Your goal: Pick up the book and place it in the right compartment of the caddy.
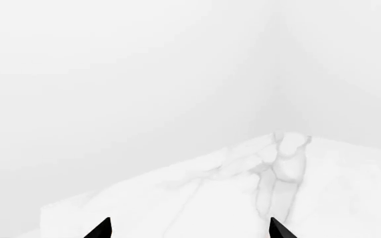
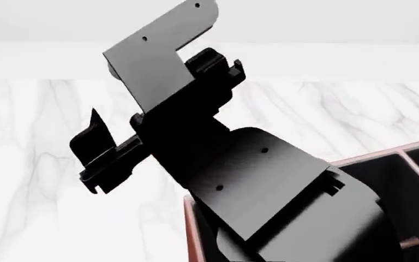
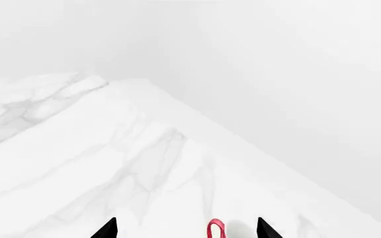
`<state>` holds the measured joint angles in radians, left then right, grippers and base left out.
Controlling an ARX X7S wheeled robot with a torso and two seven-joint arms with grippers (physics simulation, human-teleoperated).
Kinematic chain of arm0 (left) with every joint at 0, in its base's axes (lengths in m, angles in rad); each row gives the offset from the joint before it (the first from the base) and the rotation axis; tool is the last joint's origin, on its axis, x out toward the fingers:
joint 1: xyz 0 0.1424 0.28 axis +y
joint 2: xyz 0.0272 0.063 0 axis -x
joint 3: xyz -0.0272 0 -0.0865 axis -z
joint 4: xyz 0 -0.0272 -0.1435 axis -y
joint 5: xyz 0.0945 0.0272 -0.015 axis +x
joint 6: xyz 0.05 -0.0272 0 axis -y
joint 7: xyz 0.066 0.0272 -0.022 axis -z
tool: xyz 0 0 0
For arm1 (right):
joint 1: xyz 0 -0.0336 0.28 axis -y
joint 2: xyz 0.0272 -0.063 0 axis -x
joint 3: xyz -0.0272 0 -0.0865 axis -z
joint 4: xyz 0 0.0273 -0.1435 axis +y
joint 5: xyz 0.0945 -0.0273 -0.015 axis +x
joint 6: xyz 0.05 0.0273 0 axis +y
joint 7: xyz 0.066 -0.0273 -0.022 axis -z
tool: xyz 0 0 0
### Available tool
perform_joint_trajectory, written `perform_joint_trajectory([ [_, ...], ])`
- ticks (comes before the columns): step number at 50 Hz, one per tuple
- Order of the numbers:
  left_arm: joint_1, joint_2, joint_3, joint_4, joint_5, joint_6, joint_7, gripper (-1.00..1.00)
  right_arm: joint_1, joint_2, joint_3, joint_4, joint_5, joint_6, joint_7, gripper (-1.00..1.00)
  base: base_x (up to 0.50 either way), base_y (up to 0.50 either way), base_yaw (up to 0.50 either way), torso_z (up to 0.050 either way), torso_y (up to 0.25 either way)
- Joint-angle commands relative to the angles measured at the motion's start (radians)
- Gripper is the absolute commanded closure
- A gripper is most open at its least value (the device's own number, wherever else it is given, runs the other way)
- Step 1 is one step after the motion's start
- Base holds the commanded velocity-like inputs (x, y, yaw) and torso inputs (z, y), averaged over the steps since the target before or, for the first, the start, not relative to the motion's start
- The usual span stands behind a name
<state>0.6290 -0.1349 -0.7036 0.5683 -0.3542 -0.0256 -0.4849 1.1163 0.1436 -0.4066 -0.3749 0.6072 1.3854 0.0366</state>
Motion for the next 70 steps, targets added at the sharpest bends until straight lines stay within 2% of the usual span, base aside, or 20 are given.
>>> perform_joint_trajectory([
  [1, 0.001, -0.002, -0.002, -0.001, -0.003, 0.002, -0.002, -1.0, 0.066, 0.026, -0.228, -0.009, 0.154, 0.068, -0.259, -1.0, 0.0, 0.0, 0.0, 0.0, 0.0],
  [10, 0.009, -0.002, -0.007, 0.005, -0.008, 0.005, -0.005, -1.0, 0.063, 0.035, -0.243, -0.083, 0.23, 0.037, -0.33, -1.0, 0.0, 0.0, 0.0, 0.0, 0.0],
  [18, 0.012, -0.003, -0.009, 0.004, -0.012, 0.008, -0.006, -1.0, 0.071, 0.066, -0.335, -0.155, 0.251, -0.012, -0.4, -1.0, 0.0, 0.0, 0.0, 0.0, 0.0],
  [30, 0.011, -0.006, -0.006, 0.008, -0.009, 0.002, -0.01, -1.0, 0.076, 0.078, -0.368, -0.169, 0.275, -0.028, -0.427, -1.0, 0.0, 0.0, 0.0, 0.0, 0.0],
  [44, 0.011, -0.008, -0.002, 0.012, -0.006, 0.0, -0.012, -1.0, 0.066, 0.097, -0.439, -0.11, 0.218, -0.106, -0.45, -1.0, 0.0, 0.0, 0.0, 0.0, 0.0],
  [53, 0.014, -0.007, -0.003, 0.016, -0.008, 0.0, -0.013, -1.0, 0.037, 0.077, -0.559, -0.03, 0.135, -0.183, -0.468, -1.0, 0.0, 0.0, 0.0, 0.0, 0.0],
  [70, 0.012, -0.008, 0.003, 0.018, -0.003, -0.003, -0.015, -1.0, 0.02, 0.038, -0.683, 0.159, 0.041, -0.334, -0.55, -1.0, 0.0, 0.0, 0.0, 0.0, 0.0],
])
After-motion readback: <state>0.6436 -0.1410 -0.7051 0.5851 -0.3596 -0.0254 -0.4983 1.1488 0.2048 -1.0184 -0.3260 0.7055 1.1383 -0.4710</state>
